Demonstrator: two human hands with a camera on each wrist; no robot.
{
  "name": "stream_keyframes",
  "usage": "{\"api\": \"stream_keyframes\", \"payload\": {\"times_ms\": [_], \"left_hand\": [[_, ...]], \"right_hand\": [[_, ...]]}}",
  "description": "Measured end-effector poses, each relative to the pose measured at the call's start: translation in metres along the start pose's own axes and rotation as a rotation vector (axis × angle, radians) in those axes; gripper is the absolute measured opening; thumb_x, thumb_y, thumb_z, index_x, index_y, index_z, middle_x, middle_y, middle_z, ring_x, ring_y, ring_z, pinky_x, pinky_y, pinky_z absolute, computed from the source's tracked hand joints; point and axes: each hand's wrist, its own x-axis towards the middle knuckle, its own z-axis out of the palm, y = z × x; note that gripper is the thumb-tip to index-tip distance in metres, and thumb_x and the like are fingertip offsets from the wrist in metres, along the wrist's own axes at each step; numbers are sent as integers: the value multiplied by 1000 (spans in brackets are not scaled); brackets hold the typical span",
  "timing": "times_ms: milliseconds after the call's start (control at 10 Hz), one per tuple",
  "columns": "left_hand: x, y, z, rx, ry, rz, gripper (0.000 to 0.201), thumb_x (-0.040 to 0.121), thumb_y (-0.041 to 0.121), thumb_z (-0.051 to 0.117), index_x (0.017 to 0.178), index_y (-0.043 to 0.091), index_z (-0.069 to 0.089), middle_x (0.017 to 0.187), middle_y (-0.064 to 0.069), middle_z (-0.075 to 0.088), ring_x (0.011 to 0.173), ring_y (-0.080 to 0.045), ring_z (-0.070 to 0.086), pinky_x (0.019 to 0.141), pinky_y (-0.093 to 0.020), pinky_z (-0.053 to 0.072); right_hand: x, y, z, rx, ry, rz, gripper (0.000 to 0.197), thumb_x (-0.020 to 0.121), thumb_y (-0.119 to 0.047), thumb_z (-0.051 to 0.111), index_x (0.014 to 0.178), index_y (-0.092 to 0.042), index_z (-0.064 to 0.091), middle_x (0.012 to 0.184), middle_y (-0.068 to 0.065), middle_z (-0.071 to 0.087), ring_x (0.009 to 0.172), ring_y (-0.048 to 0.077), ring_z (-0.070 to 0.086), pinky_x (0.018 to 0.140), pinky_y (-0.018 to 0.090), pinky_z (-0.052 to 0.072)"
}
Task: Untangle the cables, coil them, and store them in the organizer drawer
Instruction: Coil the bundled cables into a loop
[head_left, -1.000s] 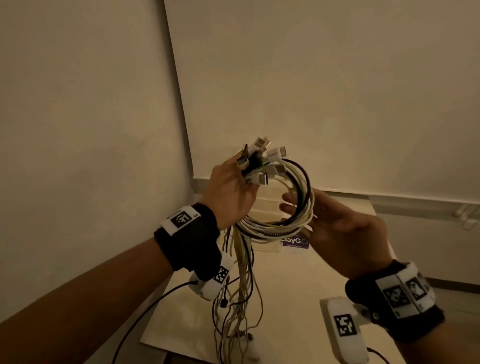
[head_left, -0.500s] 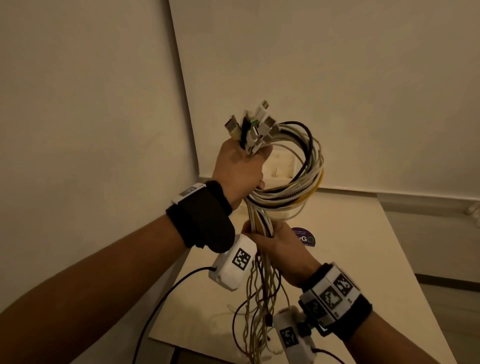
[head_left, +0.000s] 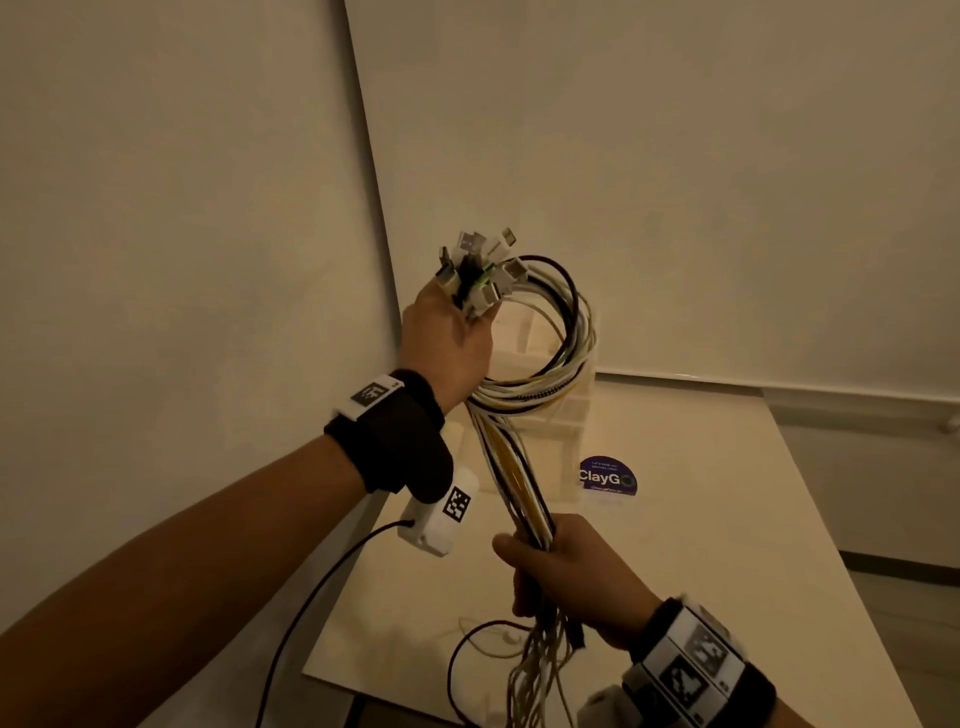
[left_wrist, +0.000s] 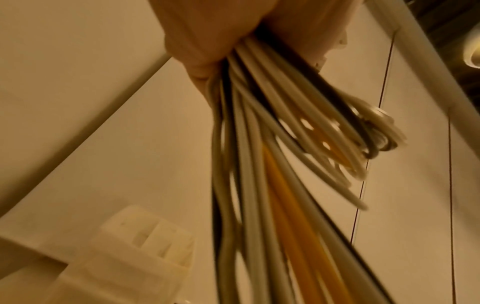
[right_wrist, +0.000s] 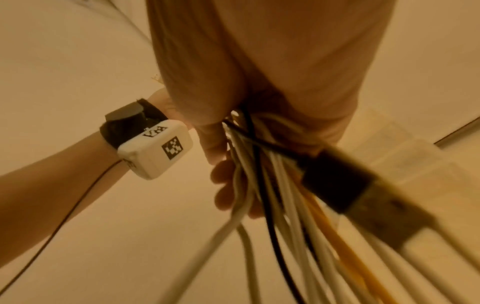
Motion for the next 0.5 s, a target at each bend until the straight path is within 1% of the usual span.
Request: {"api": "stream_keyframes", "payload": {"times_ms": [100, 200, 300, 400, 500], "left_hand": [[2, 3, 0, -34, 32, 29, 24, 92, 21, 63, 114, 12, 65, 96, 2, 70, 92, -16, 66, 80, -15, 49], [-2, -6, 4, 35, -67, 97, 26, 92, 20, 62, 116, 10, 63, 97, -9, 71, 87, -23, 66, 79, -29, 52], [-21, -21, 8, 201, -197, 166, 30, 90, 14, 62, 108, -9, 58, 71, -10, 57, 65, -24, 56, 62, -25, 41], [-28, -36, 10, 220, -209, 142, 27, 90, 13, 62, 102, -11, 58, 65, 0, 52, 57, -18, 53, 55, -21, 36], [-39, -32, 11, 240, -305, 178, 27, 90, 12, 61, 113, -3, 60, 82, -12, 66, 69, -30, 64, 57, -18, 41]], "right_hand": [[5, 12, 10, 94, -19, 93, 21, 92, -24, 58, 90, -3, 58, 72, 11, 70, 87, 39, 69, 69, 39, 50], [9, 30, 34, 164, -63, 112, 27, 93, -35, 57, 81, -11, 56, 70, 11, 68, 78, 33, 71, 76, 50, 51], [3, 49, 43, 191, -80, 170, 39, 93, -45, 56, 68, -14, 56, 55, 7, 59, 52, 23, 62, 78, 57, 52], [2, 61, 46, 207, -63, 213, 41, 91, -43, 59, 61, -16, 53, 50, 6, 55, 47, 24, 58, 75, 56, 53], [4, 60, 55, 140, -65, 221, 41, 91, -44, 58, 67, -13, 52, 53, 8, 57, 51, 27, 61, 70, 53, 56]]}}
